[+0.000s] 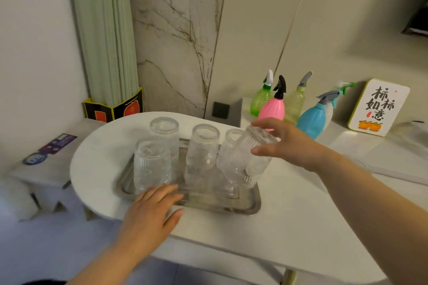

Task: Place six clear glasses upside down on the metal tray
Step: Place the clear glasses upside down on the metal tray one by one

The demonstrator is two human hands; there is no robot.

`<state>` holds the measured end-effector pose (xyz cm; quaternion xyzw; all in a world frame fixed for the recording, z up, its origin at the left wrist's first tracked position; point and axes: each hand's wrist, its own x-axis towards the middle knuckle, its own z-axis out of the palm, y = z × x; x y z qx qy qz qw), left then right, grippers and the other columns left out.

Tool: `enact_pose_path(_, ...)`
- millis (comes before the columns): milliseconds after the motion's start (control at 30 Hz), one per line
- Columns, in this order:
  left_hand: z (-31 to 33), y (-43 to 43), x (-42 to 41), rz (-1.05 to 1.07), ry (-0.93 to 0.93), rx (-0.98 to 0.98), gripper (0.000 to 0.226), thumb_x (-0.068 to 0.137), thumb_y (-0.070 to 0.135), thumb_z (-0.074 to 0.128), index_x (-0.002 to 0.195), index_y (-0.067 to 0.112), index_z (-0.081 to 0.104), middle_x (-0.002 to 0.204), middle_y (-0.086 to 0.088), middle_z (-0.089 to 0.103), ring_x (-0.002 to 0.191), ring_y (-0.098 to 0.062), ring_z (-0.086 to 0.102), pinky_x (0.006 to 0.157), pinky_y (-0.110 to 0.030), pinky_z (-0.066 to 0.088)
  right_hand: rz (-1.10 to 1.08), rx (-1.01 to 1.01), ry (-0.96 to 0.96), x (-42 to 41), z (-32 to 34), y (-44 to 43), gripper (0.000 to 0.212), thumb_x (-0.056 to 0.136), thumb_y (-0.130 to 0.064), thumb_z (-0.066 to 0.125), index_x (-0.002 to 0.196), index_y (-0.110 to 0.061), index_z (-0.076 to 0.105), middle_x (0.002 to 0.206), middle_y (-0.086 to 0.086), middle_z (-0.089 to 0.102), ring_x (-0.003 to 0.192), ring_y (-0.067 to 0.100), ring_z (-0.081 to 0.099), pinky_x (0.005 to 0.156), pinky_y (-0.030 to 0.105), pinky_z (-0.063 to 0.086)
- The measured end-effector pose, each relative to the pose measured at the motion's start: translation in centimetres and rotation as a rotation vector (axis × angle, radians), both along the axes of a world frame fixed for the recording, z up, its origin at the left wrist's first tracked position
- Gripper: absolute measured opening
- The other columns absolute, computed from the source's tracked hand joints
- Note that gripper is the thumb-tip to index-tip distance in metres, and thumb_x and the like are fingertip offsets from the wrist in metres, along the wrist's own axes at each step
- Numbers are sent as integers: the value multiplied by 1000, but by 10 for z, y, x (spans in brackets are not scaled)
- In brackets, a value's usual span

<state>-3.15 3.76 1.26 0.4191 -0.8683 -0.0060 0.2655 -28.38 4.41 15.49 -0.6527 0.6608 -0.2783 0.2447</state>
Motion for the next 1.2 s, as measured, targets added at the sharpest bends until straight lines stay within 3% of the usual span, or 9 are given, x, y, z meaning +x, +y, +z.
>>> enact_pose_path(133,-8,-2,23,30,28,-9,79,94,52,5,82,16,74,86,-3,75,82,-17,68,77,-24,34,70,-18,95,39,-14,-21,61,69,-23,75,124,-25,47,131,-4,45,109,4,37,93,21,30)
enact_pose_path(233,-16,-3,24,14,67,-20,54,85,49,32,82,14,73,84,-2,74,89,-13,54,80,-26,34,97,-33,163,60,-26,-33,63,69,-24,75,124,-24,45,135,0,42,110,4,37,93,17,28)
enact_pose_path(300,-21,-3,21,14,70,-32,44,74,41,40,83,14,73,84,-1,74,85,-15,64,88,-27,32,103,-31,190,70,-33,-38,64,69,-23,75,125,-23,45,135,1,41,114,8,40,92,15,27)
enact_pose_path(467,-25,-6,21,1,77,-15,42,73,40,40,84,14,72,84,1,74,79,-14,70,87,-30,32,130,7,246,82,-49,-43,65,69,-25,75,126,-23,44,137,3,40,123,16,39,96,20,29)
enact_pose_path(667,-23,-7,19,0,84,6,42,73,39,41,84,14,72,83,0,74,78,-15,70,87,-31,32,161,37,291,89,-61,-43,66,69,-25,75,128,-22,43,139,3,38,126,21,37,109,36,34)
enact_pose_path(833,-20,-3,14,-15,79,7,41,73,38,41,84,14,72,84,1,74,78,-15,69,85,-31,33,153,16,259,84,-60,-40,65,72,-28,73,129,-21,42,140,2,39,126,16,37,100,22,29)
enact_pose_path(900,-20,-1,9,-56,68,-26,40,73,36,41,85,15,72,84,1,74,78,-15,69,85,-30,33,116,-18,234,74,-54,-36,61,73,-30,71,127,-21,45,137,0,43,120,10,39,94,18,28)
enact_pose_path(1100,-21,13,-29,-203,75,-69,38,72,35,42,85,16,72,86,3,74,87,-11,55,85,-27,34,-167,-133,174,7,-44,-6,43,77,-22,68,118,-18,54,128,2,54,104,10,44,92,25,35)
enact_pose_path(1200,-21,21,-62,-258,36,-90,38,71,35,41,84,18,73,87,5,74,83,-11,63,83,-26,36,-391,-199,180,-34,-47,10,41,78,-21,66,117,-14,55,128,7,54,113,19,45,94,27,33)
